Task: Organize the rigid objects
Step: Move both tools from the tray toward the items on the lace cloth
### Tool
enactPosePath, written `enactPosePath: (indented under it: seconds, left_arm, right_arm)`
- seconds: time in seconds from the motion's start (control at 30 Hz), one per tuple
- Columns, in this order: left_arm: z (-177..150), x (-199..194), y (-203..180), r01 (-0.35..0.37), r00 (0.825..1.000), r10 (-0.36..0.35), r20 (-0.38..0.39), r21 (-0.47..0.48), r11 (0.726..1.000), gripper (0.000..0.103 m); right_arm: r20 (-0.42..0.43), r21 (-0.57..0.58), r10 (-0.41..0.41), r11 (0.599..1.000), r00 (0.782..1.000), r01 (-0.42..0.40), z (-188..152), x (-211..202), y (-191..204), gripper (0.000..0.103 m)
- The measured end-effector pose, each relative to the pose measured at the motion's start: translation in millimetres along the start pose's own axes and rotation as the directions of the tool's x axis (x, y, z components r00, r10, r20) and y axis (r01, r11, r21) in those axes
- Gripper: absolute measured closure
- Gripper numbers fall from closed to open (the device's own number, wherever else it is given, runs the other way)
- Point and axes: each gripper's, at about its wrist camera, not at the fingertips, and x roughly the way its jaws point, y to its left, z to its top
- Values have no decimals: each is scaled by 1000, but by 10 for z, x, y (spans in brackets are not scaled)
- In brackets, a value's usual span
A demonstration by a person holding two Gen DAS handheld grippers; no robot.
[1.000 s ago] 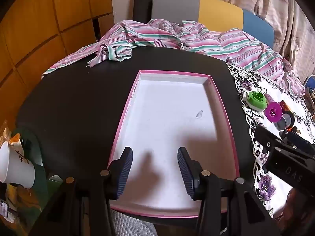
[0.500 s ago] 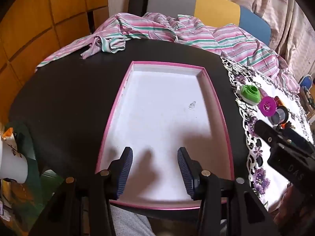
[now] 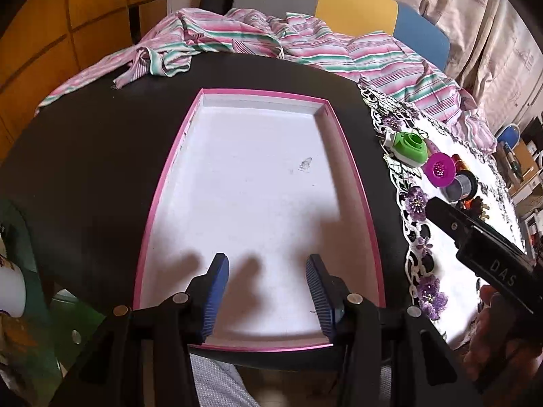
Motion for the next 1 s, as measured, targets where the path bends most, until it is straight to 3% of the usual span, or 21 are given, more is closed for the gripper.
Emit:
enactPosePath:
  seconds: [0.23,0.5,0.7,0.87,1.0]
  left_arm:
    - [2,6,-79,29,1000,-29,1,15,999,55]
    - [2,54,-110,157,987,-158,-17,-24,987,55]
    - [2,84,-198,148,989,-148,-25,4,989,40]
    - [-20,52,-226,214,977,-214,-1,5,977,39]
    - [-36,36,-305,209,978,-208,-12,32,977,39]
  right_arm:
    - [-11,35,-6,999,1000,6,-29,22,-148,0]
    - [-13,87,-4,996,1000,6,-12,30,-349,0]
    - [13,114,14,993,1000,-15,-14,-4,-428,0]
    - [19,129,-1,992,1000,-1,8,-18,-521,0]
    - [-10,132,-36,991,999,37,2,-4,-607,0]
